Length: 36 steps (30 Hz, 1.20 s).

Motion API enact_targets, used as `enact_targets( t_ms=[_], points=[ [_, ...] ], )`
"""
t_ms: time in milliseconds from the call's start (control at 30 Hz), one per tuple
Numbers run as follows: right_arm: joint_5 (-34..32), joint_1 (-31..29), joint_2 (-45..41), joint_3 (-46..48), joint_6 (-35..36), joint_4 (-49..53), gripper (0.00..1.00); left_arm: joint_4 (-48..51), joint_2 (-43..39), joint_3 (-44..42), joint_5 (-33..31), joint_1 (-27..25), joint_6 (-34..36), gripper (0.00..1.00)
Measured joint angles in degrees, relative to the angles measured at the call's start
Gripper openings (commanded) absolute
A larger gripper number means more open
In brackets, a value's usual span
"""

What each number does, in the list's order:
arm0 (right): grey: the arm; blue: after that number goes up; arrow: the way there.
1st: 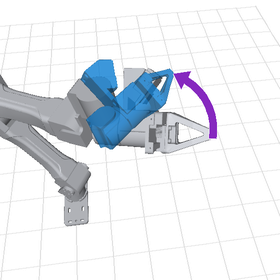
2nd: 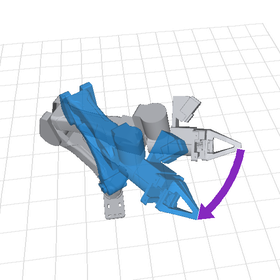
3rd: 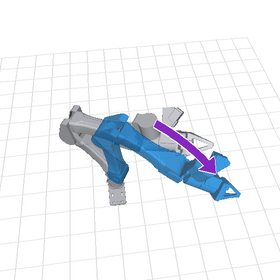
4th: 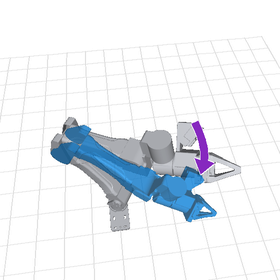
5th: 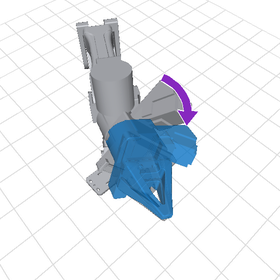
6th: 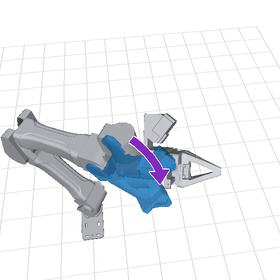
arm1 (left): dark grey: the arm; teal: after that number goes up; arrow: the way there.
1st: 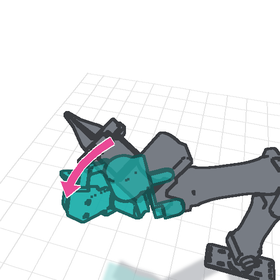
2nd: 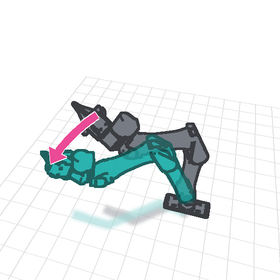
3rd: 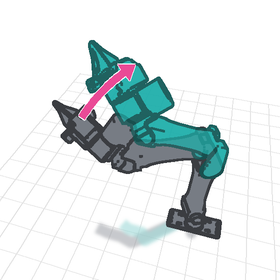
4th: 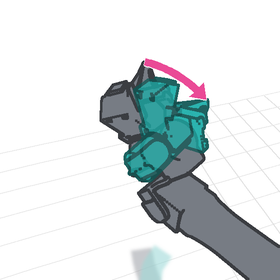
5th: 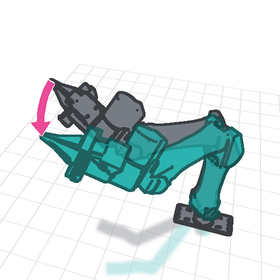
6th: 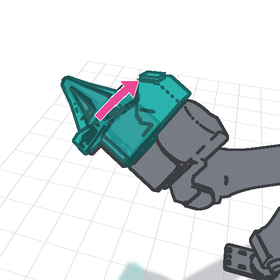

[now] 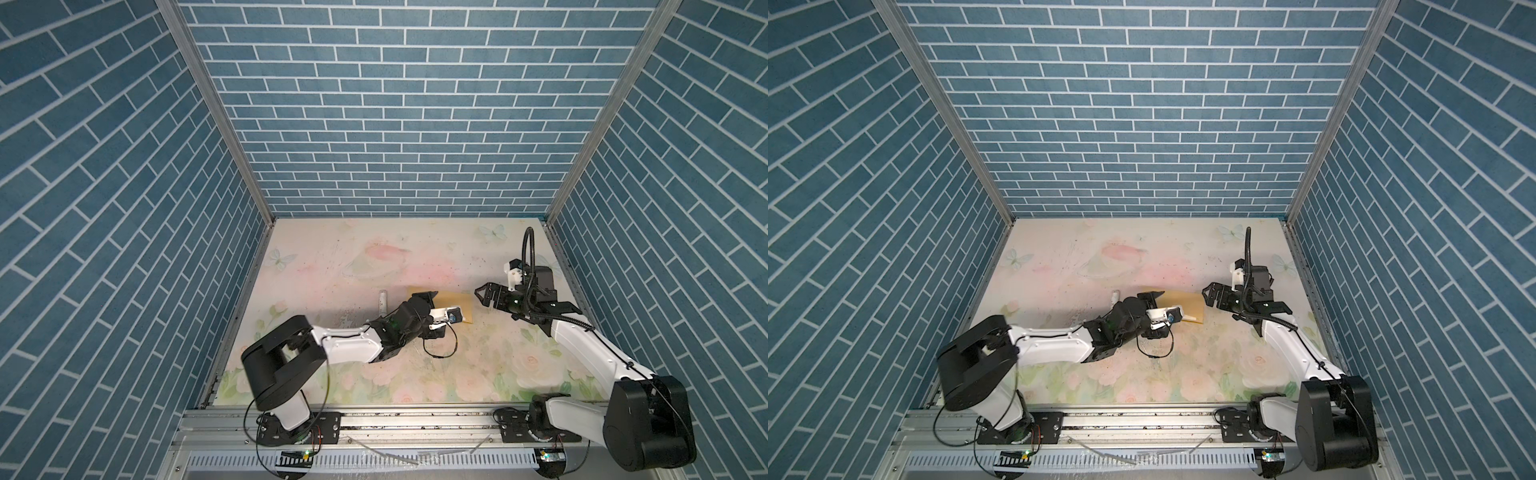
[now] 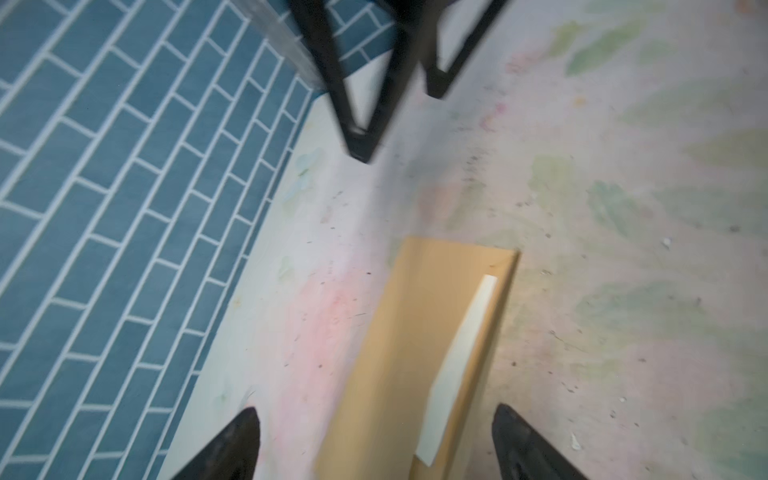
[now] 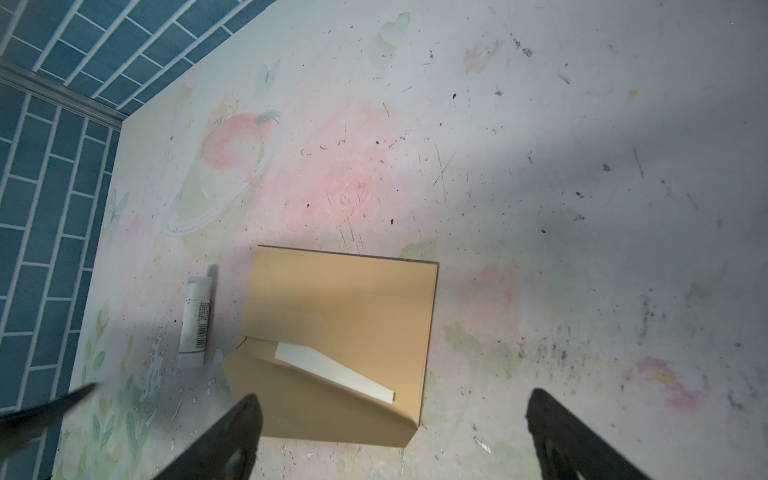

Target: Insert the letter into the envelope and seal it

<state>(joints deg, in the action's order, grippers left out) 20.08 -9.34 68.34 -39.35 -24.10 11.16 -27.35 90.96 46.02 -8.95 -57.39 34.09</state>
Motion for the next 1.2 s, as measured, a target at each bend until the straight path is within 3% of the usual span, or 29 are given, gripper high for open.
enact_targets(
  t_ms=[100, 233, 500, 733, 933, 1200],
  points=[
    [-1.33, 0.00, -0.44, 0.00, -0.02, 0.13, 0.99, 3.26, -6.43, 2.64, -5.03, 0.02, -7.39, 0.99],
    [-3.30, 0.00, -0.52, 0.00, -0.04, 0.42, 0.99, 8.02, -12.35, 3.48, -11.06, 0.42, -15.61, 1.00],
    [-3.10, 0.04, 2.08, 0.00, -0.04, 0.15, 0.99, 23.06, -15.28, 3.78, -17.94, 4.44, -32.26, 1.00],
    [-2.51, 0.04, 3.15, -0.02, -0.02, -0.79, 0.99, 34.67, -11.10, 5.95, -13.88, 14.95, -48.92, 0.99],
    [-2.03, 0.04, 3.54, -0.02, 0.04, -1.57, 0.99, 38.21, -4.04, 7.04, -9.77, 16.83, -55.63, 0.97],
    [-1.46, 0.04, 5.84, -0.02, 0.13, -2.29, 0.99, 38.10, 1.55, 7.04, -6.03, 19.15, -60.48, 0.83]
  ],
)
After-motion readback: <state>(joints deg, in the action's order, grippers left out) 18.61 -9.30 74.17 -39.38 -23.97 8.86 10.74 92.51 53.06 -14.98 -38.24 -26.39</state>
